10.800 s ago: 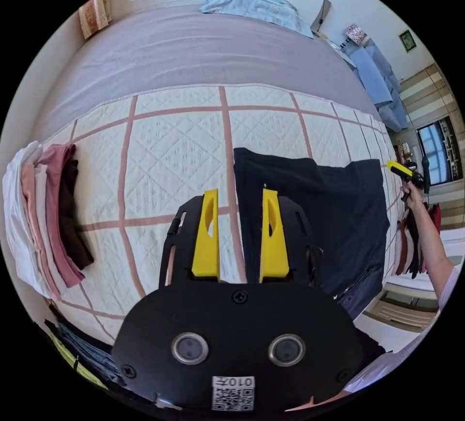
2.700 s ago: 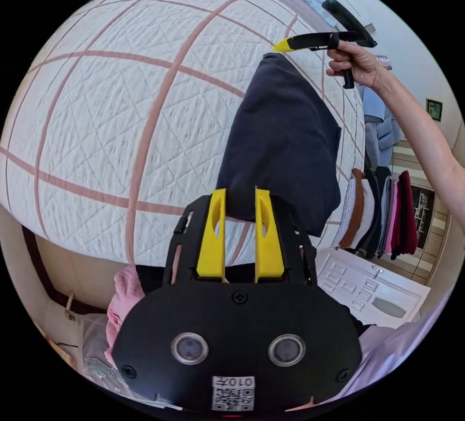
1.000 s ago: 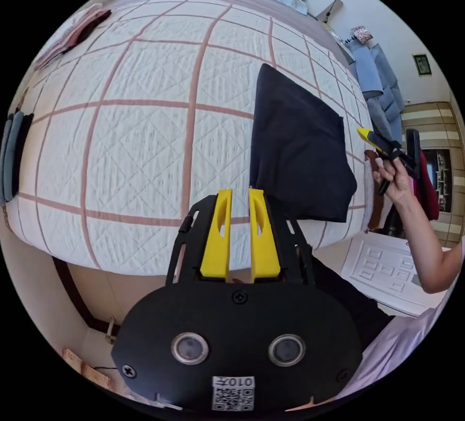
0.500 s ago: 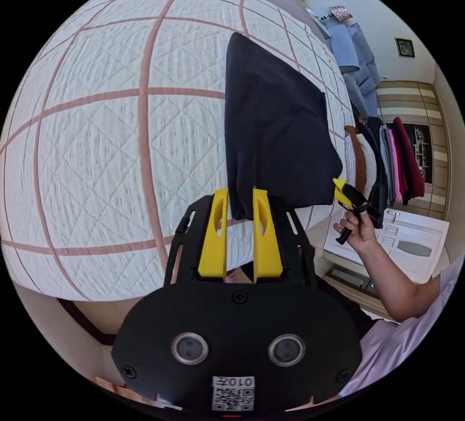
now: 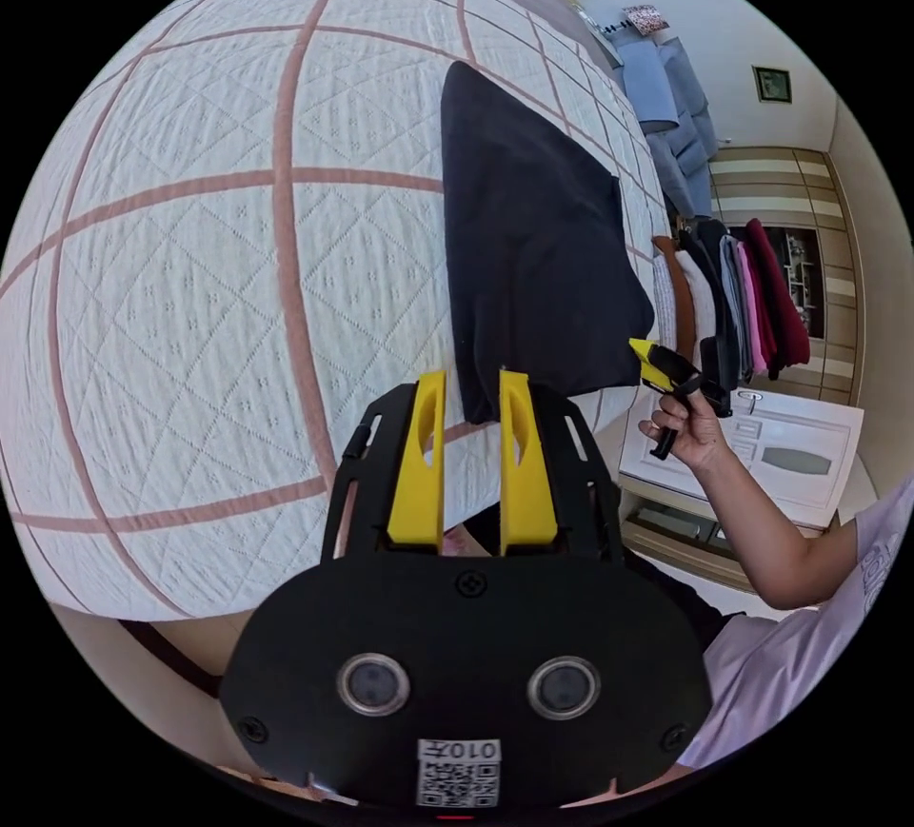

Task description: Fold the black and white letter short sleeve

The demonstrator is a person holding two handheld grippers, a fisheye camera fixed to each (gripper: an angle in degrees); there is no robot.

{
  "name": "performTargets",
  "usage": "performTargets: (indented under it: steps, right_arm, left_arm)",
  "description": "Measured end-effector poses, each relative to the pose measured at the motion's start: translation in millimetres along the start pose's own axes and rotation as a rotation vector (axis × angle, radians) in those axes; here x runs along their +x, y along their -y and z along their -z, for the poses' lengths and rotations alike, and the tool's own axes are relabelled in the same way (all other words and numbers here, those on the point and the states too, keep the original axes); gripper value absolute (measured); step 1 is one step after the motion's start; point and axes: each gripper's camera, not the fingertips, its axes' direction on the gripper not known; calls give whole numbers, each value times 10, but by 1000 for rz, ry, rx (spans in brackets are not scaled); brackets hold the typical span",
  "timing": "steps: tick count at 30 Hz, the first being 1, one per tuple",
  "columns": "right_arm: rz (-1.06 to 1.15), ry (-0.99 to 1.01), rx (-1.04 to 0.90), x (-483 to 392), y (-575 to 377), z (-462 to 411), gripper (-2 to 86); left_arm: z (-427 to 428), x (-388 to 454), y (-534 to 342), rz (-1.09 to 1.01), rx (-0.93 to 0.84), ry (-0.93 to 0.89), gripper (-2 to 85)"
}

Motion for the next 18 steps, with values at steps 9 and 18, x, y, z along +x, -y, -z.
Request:
performTargets:
  steps: [9,18]
  right_arm:
    - [-19,171,-78,337,6,-66,64]
    - [24,155,-122,431,77,-138,107]
  left_arm:
    - [-63,-129,-155,52,11,-97,139]
    - [-176,-20,-144,72,-9,-175,156]
